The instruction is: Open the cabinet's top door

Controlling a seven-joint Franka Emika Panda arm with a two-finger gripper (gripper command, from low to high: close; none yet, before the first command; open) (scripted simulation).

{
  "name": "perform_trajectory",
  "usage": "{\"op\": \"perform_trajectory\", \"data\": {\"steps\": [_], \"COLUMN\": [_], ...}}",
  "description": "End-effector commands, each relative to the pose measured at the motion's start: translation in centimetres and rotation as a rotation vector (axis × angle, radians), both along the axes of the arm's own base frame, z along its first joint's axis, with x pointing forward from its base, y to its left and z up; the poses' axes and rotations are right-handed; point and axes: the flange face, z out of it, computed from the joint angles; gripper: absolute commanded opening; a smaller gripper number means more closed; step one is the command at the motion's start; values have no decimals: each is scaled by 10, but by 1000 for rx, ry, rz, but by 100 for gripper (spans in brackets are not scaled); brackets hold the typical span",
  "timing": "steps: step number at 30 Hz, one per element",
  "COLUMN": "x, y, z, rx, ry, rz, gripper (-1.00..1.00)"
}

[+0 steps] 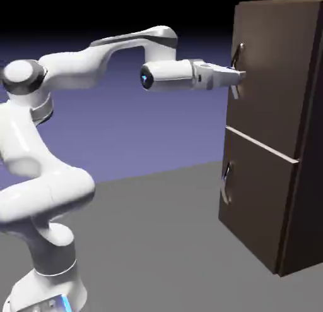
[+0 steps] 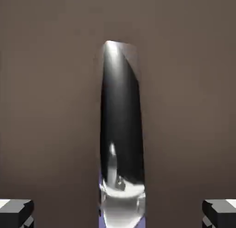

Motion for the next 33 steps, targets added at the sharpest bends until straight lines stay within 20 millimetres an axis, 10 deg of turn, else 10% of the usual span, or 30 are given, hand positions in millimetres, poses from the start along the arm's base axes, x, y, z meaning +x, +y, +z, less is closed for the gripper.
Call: {"op": "perform_trajectory", "data": {"steps": [1,17,33], "x": [-7,-113,-164], "y": [-4,-94,-216], "z": [0,0,0], "rx": [0,0,0], "ry": [0,0,0], "rz": [26,498,947], "gripper": [-100,-100,-100]}}
